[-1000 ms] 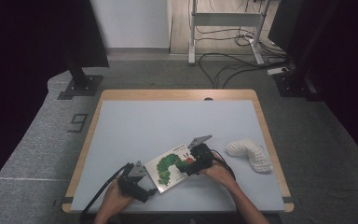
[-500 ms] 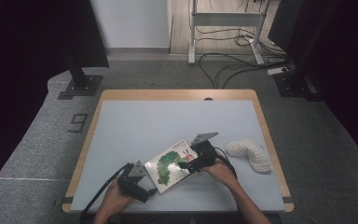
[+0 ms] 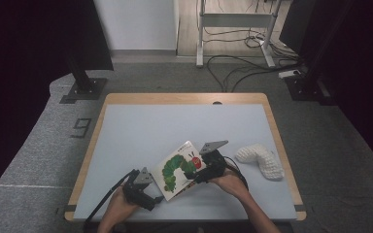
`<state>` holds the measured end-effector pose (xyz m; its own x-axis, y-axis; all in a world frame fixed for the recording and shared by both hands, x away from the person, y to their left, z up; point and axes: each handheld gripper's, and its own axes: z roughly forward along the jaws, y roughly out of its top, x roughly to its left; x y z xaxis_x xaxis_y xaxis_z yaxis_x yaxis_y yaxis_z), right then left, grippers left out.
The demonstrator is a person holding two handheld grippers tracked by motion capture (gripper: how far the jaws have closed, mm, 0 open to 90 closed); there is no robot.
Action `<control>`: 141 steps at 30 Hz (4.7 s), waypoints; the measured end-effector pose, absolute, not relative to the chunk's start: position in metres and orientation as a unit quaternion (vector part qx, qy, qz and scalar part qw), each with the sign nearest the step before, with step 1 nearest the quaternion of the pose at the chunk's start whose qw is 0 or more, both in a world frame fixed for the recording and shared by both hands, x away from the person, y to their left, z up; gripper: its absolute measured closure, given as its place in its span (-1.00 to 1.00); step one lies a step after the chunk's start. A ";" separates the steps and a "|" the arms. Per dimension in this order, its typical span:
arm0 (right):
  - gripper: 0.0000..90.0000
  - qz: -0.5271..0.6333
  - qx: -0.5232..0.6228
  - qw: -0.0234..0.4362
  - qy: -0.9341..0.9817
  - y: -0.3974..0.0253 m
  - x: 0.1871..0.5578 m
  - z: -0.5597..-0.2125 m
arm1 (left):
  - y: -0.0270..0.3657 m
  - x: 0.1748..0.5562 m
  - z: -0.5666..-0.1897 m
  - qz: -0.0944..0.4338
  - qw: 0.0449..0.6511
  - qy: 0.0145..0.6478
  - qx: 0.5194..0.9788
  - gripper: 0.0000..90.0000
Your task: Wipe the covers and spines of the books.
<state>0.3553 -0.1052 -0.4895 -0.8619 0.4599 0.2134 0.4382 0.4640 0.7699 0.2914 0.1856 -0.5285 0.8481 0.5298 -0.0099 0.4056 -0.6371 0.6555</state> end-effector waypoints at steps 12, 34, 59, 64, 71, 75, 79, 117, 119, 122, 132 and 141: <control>-0.45 0.419 0.224 0.004 0.880 -0.118 0.375 -0.484 | 0.186 0.291 -0.528 0.093 0.338 0.260 0.900 -1.00; 0.29 0.407 0.211 -0.002 0.889 -0.135 0.373 -0.476 | 0.186 0.291 -0.528 0.094 0.337 0.265 0.898 -1.00; 0.41 0.412 0.221 0.008 0.884 -0.158 0.354 -0.493 | 0.166 0.291 -0.502 0.100 0.350 0.287 0.886 -0.88; 0.41 0.411 0.223 0.008 0.884 -0.160 0.353 -0.497 | 0.166 0.287 -0.496 0.105 0.363 0.285 0.881 -0.63; 0.25 0.415 0.233 0.015 0.879 -0.160 0.352 -0.502 | 0.167 0.285 -0.492 0.105 0.369 0.294 0.875 -0.49; 0.04 0.416 0.236 0.025 0.878 -0.159 0.353 -0.499 | 0.168 0.284 -0.489 0.109 0.374 0.293 0.873 -0.40; -0.15 0.421 0.246 0.034 0.872 -0.158 0.359 -0.497 | 0.169 0.284 -0.487 0.107 0.378 0.292 0.872 -0.30; 0.16 0.467 0.257 0.091 0.841 -0.146 0.367 -0.477 | 0.176 0.305 -0.445 0.170 0.402 0.272 0.858 0.48; 0.16 0.470 0.258 0.097 0.839 -0.144 0.368 -0.474 | 0.178 0.309 -0.443 0.174 0.402 0.273 0.857 0.47; 0.16 0.470 0.262 0.107 0.836 -0.140 0.370 -0.470 | 0.180 0.314 -0.440 0.186 0.401 0.275 0.854 0.44; 0.18 0.471 0.266 0.118 0.833 -0.131 0.382 -0.469 | 0.182 0.328 -0.445 0.208 0.392 0.290 0.848 0.36; 0.18 0.468 0.277 0.110 0.832 -0.129 0.391 -0.478 | 0.182 0.337 -0.451 0.196 0.388 0.302 0.849 0.33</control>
